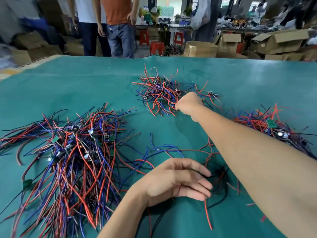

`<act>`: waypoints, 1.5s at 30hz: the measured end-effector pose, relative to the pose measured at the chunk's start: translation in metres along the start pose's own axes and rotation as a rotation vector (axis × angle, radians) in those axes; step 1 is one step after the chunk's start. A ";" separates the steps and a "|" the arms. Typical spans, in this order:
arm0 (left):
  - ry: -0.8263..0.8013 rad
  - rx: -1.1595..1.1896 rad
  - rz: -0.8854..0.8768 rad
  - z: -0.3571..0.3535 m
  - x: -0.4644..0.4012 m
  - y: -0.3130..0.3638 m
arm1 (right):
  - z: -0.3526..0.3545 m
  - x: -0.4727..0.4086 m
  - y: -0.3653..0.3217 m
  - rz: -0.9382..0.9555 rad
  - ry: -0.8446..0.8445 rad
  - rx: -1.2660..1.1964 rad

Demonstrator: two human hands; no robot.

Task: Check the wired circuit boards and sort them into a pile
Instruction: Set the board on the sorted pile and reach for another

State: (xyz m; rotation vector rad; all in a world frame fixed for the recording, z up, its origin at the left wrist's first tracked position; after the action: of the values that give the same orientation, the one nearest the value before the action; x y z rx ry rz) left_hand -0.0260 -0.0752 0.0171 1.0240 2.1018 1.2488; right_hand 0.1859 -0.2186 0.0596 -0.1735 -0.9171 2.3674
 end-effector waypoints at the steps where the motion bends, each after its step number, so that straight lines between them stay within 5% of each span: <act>1: -0.002 0.002 0.003 0.000 0.000 -0.001 | 0.004 0.000 0.002 -0.008 -0.007 -0.037; 8: 0.029 0.054 -0.004 0.005 -0.001 -0.002 | 0.046 0.046 0.021 0.006 -0.104 -0.349; 11: 0.250 0.214 -0.070 0.013 -0.007 0.001 | 0.065 0.093 0.048 0.055 -0.151 -0.440; 15: 0.534 0.361 -0.224 0.032 -0.010 0.009 | 0.069 0.174 0.077 0.263 -0.270 -0.259; 23: 0.507 0.096 -0.275 0.039 -0.004 0.010 | 0.038 0.224 0.084 0.413 -0.551 -0.141; 25: 0.513 0.035 -0.282 0.039 -0.005 0.009 | 0.038 0.218 0.087 0.408 -0.508 -0.163; 30: 0.534 0.011 -0.299 0.040 -0.004 0.009 | 0.051 0.174 0.099 0.312 -0.055 -0.178; 33: 0.525 0.040 -0.324 0.040 -0.004 0.010 | 0.040 0.163 0.094 0.400 -0.099 0.064; 36: 0.529 0.058 -0.374 0.038 -0.003 0.013 | 0.036 0.148 0.086 0.393 -0.124 0.032; 40: 0.559 0.121 -0.419 0.038 -0.003 0.016 | 0.056 0.097 0.049 0.256 0.013 -0.077; 45: 0.592 0.234 -0.434 0.041 -0.004 0.014 | 0.088 0.056 -0.019 0.279 0.106 0.202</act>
State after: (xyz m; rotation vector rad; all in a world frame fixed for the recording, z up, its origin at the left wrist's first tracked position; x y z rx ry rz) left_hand 0.0113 -0.0527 0.0109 0.2440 2.7727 1.1899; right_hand 0.1216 -0.2258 0.1432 -0.3634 -0.6323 2.6595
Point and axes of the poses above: each hand's wrist, its own x-axis away from the middle knuckle, its own z-axis out of the back of the hand, y = z × x, the point moved 5 cm from there along -x, towards the middle knuckle, and after that the axes turned 12 degrees about -z, right-handed, at the moved point
